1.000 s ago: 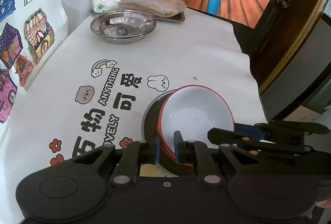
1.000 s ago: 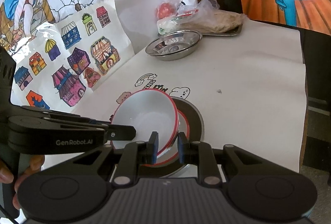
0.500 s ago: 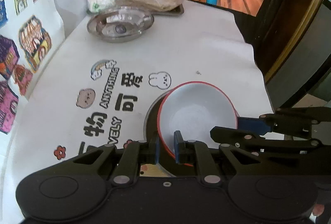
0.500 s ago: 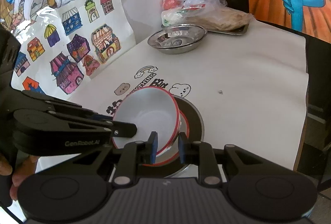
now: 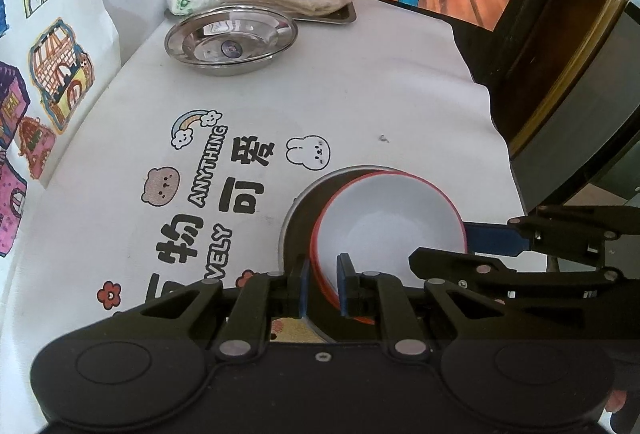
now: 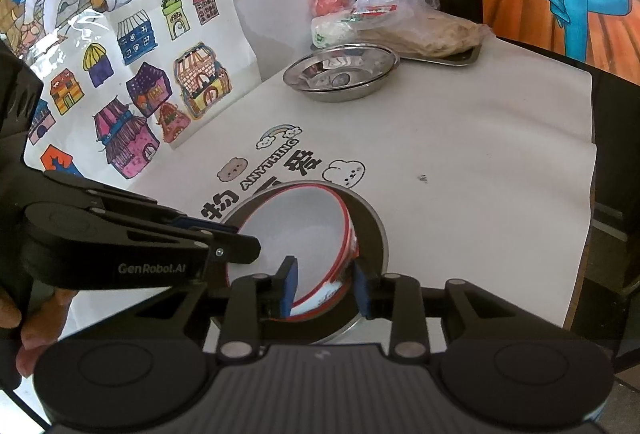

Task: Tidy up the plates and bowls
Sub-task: 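Carry the red-rimmed white bowl with both grippers over the nested bowls, then lower the white bowl into the nested bowls and open both grippers, then pull both grippers back from the bowl stack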

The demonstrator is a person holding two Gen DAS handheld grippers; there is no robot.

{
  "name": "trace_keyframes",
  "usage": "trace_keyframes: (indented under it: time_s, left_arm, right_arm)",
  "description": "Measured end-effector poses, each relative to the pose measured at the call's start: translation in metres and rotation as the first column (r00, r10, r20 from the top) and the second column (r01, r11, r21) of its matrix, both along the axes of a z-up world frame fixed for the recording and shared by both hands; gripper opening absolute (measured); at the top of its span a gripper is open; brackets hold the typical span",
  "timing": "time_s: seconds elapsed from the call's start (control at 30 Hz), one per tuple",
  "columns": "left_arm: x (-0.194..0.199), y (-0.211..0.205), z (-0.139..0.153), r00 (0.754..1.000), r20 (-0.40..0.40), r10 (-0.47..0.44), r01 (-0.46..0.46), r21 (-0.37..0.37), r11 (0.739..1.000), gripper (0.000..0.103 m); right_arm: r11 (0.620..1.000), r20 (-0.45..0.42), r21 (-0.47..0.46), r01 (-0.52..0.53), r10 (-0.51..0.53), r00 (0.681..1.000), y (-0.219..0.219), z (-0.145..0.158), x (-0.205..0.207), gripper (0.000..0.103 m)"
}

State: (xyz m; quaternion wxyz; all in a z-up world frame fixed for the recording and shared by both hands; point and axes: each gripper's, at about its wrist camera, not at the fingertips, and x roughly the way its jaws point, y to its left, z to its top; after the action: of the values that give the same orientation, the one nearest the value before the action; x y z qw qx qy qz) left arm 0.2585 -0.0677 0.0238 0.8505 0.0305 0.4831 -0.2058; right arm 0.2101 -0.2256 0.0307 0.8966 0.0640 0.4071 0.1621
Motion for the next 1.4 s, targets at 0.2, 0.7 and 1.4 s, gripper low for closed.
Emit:
trace_keyframes:
  time_s: [0.2, 0.7, 1.4]
  left_arm:
    - [0.001, 0.004, -0.001, 1.000, -0.008, 0.005, -0.005, -0.029, 1.000, 0.015]
    - [-0.004, 0.014, 0.001, 1.000, 0.013, 0.011, -0.010, -0.088, 0.996, 0.024]
    - [-0.015, 0.031, 0.005, 0.995, 0.074, 0.063, -0.047, -0.203, 0.978, 0.054]
  right_arm:
    - [1.000, 0.007, 0.024, 0.001, -0.002, 1.000, -0.004, -0.001, -0.002, 0.036]
    - [0.999, 0.031, 0.040, 0.017, -0.018, 0.999, -0.009, -0.003, -0.002, 0.023]
    - [0.998, 0.130, 0.061, 0.036, -0.044, 0.991, -0.018, -0.001, -0.018, 0.033]
